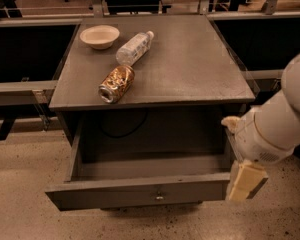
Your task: Close top drawer
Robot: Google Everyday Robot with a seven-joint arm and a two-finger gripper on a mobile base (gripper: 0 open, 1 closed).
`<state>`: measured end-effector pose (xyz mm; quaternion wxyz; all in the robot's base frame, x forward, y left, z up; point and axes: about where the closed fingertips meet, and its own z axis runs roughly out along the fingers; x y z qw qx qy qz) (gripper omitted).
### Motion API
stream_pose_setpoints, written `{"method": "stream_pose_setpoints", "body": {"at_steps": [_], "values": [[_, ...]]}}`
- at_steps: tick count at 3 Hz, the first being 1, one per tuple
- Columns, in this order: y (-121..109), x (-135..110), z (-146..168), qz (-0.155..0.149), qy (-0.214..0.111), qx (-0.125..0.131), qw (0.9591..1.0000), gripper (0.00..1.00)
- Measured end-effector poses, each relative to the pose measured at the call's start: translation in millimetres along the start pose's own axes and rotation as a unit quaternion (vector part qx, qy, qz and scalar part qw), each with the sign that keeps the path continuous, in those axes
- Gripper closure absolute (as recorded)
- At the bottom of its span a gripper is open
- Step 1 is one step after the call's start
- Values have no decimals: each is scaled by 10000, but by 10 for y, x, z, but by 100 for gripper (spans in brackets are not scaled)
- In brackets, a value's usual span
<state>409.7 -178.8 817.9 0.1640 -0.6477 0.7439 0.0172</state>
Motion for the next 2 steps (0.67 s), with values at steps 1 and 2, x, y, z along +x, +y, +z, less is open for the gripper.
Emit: {"method": "stream_pose_setpoints", "body": {"at_steps": [1,2], "values": [[359,70,512,-254,46,-381,9989,14],[616,150,876,-445,188,-732,9961,40]]}}
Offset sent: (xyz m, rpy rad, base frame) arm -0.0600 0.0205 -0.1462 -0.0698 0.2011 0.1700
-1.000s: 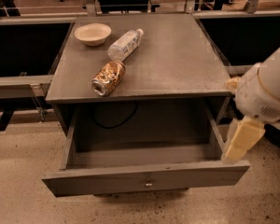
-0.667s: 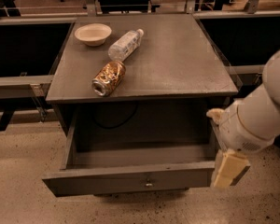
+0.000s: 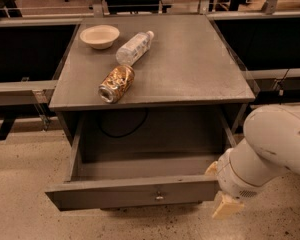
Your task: Close top drawer
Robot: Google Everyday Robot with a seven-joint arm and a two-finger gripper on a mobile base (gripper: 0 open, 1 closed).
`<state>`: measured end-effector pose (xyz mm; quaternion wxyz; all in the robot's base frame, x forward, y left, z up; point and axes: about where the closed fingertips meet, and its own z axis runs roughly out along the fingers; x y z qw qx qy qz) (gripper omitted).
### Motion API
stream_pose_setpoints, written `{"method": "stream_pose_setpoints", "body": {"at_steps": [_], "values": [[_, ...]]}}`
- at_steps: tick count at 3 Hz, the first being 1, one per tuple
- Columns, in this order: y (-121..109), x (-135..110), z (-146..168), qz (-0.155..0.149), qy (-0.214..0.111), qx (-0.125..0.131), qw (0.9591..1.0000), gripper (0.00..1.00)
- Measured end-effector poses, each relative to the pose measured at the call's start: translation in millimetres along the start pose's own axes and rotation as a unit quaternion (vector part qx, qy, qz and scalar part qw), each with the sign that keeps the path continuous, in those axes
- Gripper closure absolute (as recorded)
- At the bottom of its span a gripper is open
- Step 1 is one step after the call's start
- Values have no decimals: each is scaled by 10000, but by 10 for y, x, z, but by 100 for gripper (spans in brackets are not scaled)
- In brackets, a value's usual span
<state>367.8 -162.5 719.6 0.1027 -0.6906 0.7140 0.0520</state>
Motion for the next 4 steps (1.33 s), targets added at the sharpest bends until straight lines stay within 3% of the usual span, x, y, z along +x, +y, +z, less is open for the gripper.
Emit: {"method": "stream_pose_setpoints", "body": {"at_steps": [1,2,3,4], "values": [[56,-34,112,-153,4,-125,9998,61],[73,-94,119,-274,-228,-165,9992,84],[77,-104,114,-306,-248,-165,9991,100],[77,-104,114,-307,-248,-165,9991,100]]}}
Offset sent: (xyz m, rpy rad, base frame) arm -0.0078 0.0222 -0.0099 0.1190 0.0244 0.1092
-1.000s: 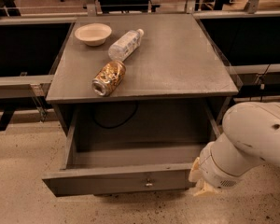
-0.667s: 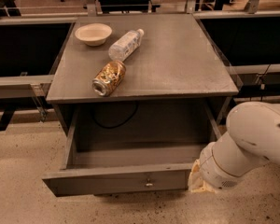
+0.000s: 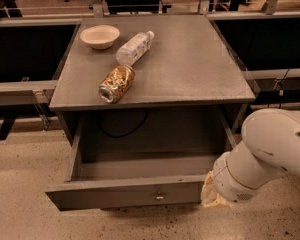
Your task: Close top drawer
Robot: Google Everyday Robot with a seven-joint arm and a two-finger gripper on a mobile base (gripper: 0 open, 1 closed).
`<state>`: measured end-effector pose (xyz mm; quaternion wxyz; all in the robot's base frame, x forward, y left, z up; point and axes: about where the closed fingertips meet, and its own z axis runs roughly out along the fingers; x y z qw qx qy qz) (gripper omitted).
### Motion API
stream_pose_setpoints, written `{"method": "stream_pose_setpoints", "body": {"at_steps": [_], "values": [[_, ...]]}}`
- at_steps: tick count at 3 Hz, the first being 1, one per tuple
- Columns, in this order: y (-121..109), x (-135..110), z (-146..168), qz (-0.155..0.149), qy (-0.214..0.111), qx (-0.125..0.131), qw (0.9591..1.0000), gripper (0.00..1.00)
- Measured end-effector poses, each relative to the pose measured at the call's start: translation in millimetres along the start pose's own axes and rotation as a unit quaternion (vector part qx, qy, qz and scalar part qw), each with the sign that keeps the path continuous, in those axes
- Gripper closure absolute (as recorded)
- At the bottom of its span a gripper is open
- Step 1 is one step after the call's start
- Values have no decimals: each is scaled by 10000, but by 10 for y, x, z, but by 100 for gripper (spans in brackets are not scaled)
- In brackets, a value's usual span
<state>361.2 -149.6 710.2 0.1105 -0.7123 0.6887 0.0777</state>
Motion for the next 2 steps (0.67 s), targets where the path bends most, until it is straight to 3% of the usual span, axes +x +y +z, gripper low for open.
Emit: {"method": "stream_pose_setpoints", "body": {"at_steps": [1,2], "values": [[-51,128,135,200,-23,-58,9998,100],[-68,296,357,490,86,131,9987,100]]}}
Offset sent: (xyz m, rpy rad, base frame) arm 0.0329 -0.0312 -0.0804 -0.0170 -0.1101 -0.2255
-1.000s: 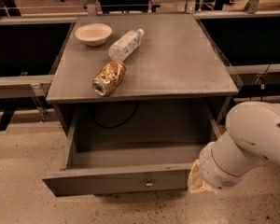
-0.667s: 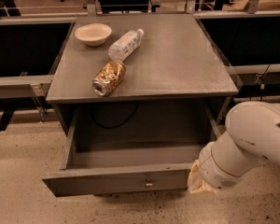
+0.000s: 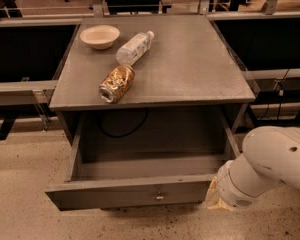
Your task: Close top drawer
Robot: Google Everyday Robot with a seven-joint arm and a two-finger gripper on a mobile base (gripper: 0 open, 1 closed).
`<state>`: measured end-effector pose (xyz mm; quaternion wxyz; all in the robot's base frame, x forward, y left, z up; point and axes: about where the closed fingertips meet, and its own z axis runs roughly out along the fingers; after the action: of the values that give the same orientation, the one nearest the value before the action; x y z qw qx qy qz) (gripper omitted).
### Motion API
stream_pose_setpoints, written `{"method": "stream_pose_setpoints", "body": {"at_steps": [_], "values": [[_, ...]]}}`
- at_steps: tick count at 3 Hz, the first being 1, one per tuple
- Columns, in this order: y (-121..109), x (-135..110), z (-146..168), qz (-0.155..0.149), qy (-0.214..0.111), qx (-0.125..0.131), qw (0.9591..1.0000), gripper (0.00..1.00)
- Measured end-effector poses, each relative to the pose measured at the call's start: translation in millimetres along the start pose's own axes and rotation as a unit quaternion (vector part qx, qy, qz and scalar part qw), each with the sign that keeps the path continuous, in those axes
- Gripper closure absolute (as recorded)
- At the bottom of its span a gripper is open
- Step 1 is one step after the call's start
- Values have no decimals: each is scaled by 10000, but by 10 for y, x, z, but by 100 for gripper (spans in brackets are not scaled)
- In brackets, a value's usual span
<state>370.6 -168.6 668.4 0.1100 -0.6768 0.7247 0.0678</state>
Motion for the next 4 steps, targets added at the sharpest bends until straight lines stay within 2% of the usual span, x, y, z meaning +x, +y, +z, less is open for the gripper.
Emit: {"method": "stream_pose_setpoints", "body": {"at_steps": [1,2,3,4], "values": [[-78,34,157,35,-100,453,9989,100],[-130,-60,335,-270,-267,719,9967,100],[-169,-131,563,-544,-511,753,9944,81],[-170,-130,578,-569,-518,749,9942,57]]}}
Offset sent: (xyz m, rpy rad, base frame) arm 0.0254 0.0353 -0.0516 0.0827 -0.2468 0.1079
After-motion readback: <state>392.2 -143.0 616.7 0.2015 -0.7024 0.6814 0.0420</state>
